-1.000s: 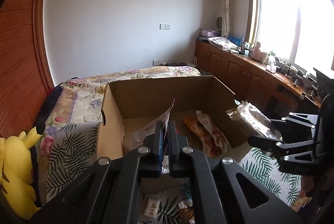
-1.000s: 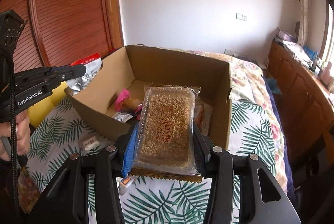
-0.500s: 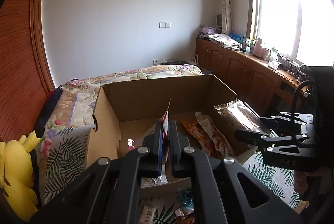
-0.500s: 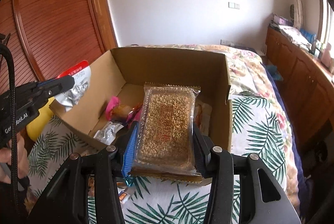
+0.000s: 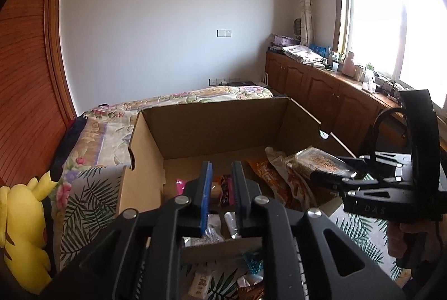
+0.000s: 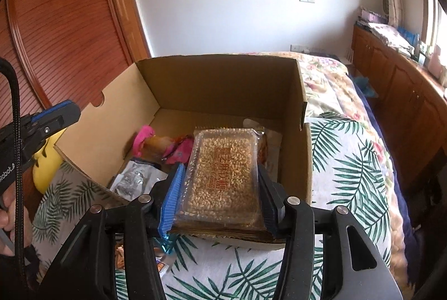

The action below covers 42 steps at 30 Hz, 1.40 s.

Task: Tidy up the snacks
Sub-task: 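Open the left tool to drop its packet into the box while the right tool drops the grain packet, then withdraw both tools from the box toward the remaining snacks on the bed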

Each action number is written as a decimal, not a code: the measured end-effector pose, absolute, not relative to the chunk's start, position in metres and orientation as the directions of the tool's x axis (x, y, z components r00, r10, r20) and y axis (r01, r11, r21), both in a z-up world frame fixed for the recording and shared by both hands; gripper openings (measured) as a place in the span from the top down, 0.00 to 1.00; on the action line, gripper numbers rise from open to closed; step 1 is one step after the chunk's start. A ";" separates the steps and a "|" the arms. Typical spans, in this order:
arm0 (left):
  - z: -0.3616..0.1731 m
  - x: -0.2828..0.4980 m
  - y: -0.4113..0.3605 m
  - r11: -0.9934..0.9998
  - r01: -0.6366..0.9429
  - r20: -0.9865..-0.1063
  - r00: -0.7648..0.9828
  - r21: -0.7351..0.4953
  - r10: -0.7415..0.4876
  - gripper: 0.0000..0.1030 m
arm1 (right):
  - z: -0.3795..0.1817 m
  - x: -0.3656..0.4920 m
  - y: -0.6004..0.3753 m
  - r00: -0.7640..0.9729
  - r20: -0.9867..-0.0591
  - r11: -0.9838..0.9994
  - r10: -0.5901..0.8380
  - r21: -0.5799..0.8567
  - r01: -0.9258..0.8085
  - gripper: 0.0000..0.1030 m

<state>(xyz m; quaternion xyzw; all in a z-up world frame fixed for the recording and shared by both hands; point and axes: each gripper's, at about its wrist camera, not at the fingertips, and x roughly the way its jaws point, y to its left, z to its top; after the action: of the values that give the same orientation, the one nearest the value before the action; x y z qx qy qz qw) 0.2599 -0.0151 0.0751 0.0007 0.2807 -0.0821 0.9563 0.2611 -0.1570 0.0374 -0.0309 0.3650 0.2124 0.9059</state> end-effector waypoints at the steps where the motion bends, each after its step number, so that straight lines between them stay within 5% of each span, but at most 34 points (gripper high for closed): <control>1: 0.074 0.258 -0.014 0.987 0.155 -0.540 0.828 -0.043 -0.153 0.84 | 0.037 0.260 -0.157 0.647 -0.672 0.909 0.361 0.097 -0.405 0.49; 27: 0.052 0.196 0.006 0.983 0.179 -0.575 0.807 0.026 -0.132 0.63 | 0.058 0.181 -0.144 0.665 -0.574 0.833 0.478 0.055 -0.551 0.48; 42: 0.010 0.177 0.015 0.984 0.177 -0.618 0.774 0.003 -0.137 0.49 | 0.022 0.152 -0.139 0.624 -0.603 0.806 0.497 0.053 -0.590 0.48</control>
<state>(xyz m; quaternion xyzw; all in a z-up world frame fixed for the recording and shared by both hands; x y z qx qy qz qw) 0.1766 0.0147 0.0104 0.0306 0.3254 -0.0834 0.9414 0.1521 -0.1386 0.0223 -0.0752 0.3104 0.3026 0.8980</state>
